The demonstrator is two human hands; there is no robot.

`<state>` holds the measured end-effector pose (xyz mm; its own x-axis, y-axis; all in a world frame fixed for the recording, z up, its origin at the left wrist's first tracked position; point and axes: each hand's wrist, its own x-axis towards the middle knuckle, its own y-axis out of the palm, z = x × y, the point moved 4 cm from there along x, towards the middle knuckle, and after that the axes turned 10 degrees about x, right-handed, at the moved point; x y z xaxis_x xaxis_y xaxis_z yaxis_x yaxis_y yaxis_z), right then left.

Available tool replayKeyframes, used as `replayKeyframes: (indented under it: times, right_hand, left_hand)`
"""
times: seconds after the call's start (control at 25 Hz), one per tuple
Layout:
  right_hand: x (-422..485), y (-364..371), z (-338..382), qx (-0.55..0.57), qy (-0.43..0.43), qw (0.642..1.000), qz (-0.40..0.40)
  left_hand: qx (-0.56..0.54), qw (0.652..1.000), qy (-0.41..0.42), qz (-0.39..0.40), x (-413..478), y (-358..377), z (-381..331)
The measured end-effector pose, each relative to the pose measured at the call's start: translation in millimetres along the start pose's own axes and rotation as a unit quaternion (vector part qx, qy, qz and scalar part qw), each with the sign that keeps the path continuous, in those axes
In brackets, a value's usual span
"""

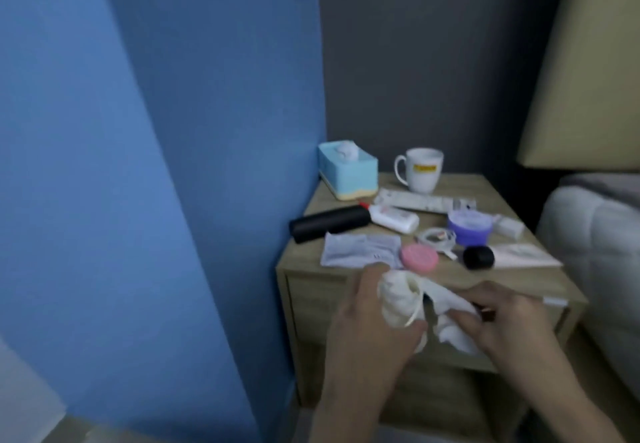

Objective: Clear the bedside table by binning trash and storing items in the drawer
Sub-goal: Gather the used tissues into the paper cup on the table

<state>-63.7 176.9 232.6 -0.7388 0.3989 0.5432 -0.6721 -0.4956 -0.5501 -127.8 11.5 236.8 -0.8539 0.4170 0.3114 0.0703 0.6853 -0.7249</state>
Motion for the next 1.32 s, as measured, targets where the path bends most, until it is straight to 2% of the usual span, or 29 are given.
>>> replayKeyframes:
  times: [0.16,0.32,0.52,0.76,1.0,1.16,1.28,1.32]
  right_hand:
    - [57,2,16,-0.06,0.002,0.998,0.034]
    - [88,30,-2,-0.099,0.042,0.991,0.081]
    - [103,56,-15,-0.083,0.074,0.983,0.144]
    - [125,66,-36,-0.136,0.065,0.979,0.14]
    - [144,78,-51,-0.097,0.084,0.983,0.129]
    - [143,62,-41,-0.06,0.035,0.993,0.098]
    - [123,42,-29,-0.06,0.01,0.995,0.073]
    - [112,37,-25,-0.057,0.015,0.994,0.087]
  left_hand:
    - [0.019,1.0,0.012,-0.012,61,-35,-14]
    - [0.05,0.999,0.012,-0.003,97,-24,-10]
    - [0.049,0.999,0.016,-0.003,130,-4,-7]
    - [0.099,0.994,0.042,0.007,162,12,-12]
    - [0.105,0.993,0.042,0.032,177,21,-25]
    - [0.069,0.997,0.031,-0.007,167,7,-22]
    - [0.063,0.997,0.034,0.011,150,7,-12]
    - [0.065,0.997,0.033,0.015,146,8,-11]
